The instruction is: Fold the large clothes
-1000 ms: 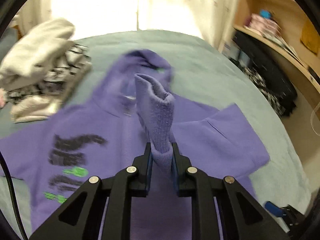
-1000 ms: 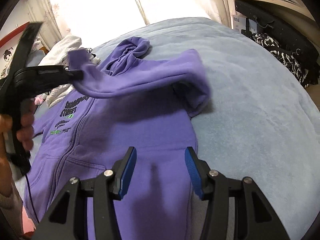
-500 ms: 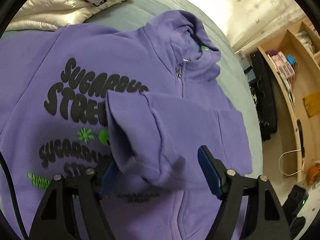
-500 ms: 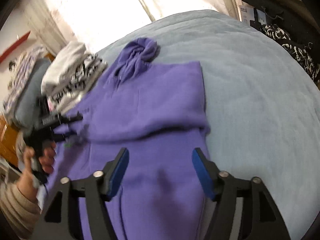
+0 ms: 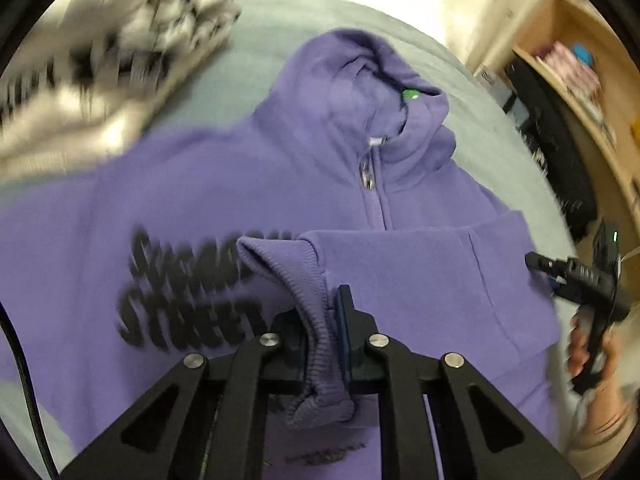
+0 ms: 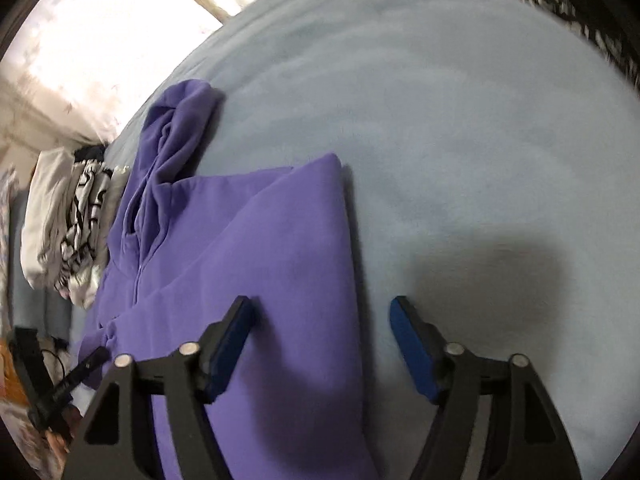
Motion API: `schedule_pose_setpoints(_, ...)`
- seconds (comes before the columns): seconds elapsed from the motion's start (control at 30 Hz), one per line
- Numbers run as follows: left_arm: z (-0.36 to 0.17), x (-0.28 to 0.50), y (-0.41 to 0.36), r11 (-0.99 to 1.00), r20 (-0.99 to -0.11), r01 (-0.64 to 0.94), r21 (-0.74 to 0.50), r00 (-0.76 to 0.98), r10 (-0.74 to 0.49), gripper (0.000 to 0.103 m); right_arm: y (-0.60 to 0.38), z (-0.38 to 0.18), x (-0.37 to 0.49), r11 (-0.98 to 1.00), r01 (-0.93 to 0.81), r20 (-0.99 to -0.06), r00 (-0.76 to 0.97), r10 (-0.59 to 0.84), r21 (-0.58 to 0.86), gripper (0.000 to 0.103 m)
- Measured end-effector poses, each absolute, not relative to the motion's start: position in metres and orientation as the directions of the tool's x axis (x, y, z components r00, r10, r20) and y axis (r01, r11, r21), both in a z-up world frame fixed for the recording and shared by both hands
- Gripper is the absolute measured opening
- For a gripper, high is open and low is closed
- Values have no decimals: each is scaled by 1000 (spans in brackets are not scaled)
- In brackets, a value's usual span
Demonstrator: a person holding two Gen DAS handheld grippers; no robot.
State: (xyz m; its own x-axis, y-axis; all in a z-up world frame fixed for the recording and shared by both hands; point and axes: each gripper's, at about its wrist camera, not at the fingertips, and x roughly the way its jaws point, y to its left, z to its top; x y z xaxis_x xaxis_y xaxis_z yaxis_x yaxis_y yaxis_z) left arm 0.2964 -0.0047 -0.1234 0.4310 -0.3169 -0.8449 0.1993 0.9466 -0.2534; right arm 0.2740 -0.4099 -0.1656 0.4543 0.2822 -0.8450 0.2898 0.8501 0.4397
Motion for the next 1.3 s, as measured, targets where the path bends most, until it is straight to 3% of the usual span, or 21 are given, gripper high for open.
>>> schedule_pose_setpoints(0.03,-117,298,-9,952,-840,219,-212,457,-293,9,-406,-167,278,855,272,-844,448,293,441,15)
schedule_pose_setpoints(0.23,-100,315,-17,967,-786,245,-69,583,-204,8,-394,-134,270,903,258,-788,602,128,343,11)
schedule_pose_setpoints(0.37,-142,330,-19,974,-850,225,-39,504,-150,9,-377,-164,282,941,261,-860,507,55,214,16)
schedule_pose_setpoints(0.47,-154,324,-17,971,-851,238,-15,506,-137,16,-379,-154,276,938,273,-865,500,49,211,37)
schedule_pose_setpoints(0.5,-152,323,-16,971,-848,238,-12,512,-136,22,-383,-149,272,932,277,-863,501,65,231,39)
schedule_pose_setpoints(0.53,-150,321,-15,972,-847,234,-7,515,-130,27,-387,-143,265,928,276,-854,514,77,250,39)
schedule_pose_setpoints(0.63,-136,312,-8,974,-835,226,0,536,-124,28,-395,-130,248,919,282,-832,548,83,277,39)
schedule_pose_setpoints(0.9,-107,294,-6,962,-818,196,-189,510,-265,28,-358,-122,221,939,203,-832,539,130,278,39)
schedule_pose_setpoints(1.1,-132,294,-51,967,-842,205,-153,484,-236,28,-286,-133,225,960,65,-848,487,209,274,39)
schedule_pose_setpoints(1.17,-146,294,-56,986,-864,164,-21,494,-101,25,-274,-145,227,978,63,-878,455,150,200,38)
schedule_pose_setpoints(1.2,-152,295,-52,989,-872,146,8,485,-64,14,-275,-150,225,985,72,-886,451,106,155,36)
schedule_pose_setpoints(1.3,-154,292,-27,989,-868,132,-65,482,-121,6,-298,-153,217,988,102,-881,471,53,113,34)
